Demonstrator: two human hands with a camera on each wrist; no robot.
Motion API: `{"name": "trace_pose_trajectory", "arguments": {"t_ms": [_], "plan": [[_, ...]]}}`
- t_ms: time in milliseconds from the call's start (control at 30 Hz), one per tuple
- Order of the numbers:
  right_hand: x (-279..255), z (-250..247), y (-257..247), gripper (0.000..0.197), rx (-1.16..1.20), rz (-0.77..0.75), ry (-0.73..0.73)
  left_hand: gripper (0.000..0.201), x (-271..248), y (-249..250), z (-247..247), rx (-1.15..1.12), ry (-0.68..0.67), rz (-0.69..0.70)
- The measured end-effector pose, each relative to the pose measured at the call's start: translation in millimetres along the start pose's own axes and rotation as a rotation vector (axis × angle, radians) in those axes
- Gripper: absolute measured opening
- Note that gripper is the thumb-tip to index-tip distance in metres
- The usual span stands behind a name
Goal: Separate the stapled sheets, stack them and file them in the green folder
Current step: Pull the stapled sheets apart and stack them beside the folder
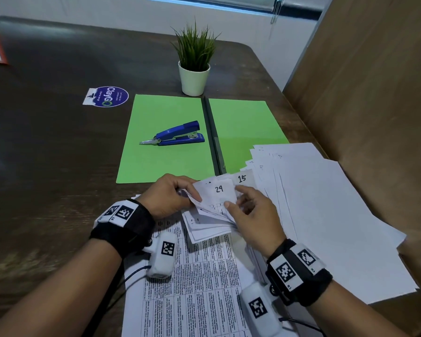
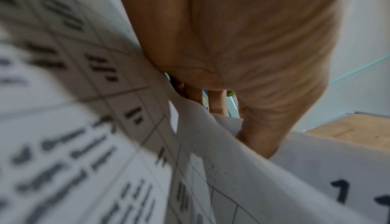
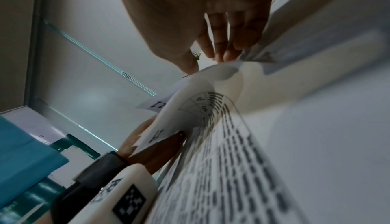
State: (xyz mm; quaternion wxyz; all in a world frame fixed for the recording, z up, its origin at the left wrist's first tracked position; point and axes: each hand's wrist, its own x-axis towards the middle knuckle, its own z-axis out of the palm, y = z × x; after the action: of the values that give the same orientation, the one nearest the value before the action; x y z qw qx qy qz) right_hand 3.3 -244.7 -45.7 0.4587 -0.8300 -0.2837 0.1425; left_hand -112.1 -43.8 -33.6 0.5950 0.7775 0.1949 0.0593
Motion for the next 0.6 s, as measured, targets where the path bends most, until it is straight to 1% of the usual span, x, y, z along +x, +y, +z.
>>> {"name": "trace_pose_trajectory", "arguments": {"t_ms": [33,133,167,300,400,533,600], "plan": [[0.9,0.0,1.1,0.039,-0.023,-0.006,-0.01,0.041,0.0,-0.4,-0.3,0.0,0.0,0.0],[0.9,0.9,0.3,0.021,-0.03,-0.081,0.019,0.034,0.1,0.9,-0.2,0.016,0.002,0.003],[1.5,1.2,0.2,0.019,-0.03,-0.099,0.034,0.032,0.6,1.5,0.0,0.021,0.006,0.004],[6.0,3.0,2.6,0.02,-0.053,-0.129,0.066,0.031,2.4,-0.9,0.0,0.008,0.017,0.013],[4.0,3.6,2.0,0.02,-0.1,-0.245,0.038,0.03,2.0,-1.8,0.3,0.001,0.021,0.023],[-1.4,5.1,-3.3,0.014,-0.071,-0.358,0.015,0.038,3.3,-3.1,0.6,-0.02,0.027,0.045],[-2.1,6.2,-2.0,0.016,-0.039,-0.359,0.025,0.043,4.4,-5.4,0.8,-0.041,0.036,0.044]]}}
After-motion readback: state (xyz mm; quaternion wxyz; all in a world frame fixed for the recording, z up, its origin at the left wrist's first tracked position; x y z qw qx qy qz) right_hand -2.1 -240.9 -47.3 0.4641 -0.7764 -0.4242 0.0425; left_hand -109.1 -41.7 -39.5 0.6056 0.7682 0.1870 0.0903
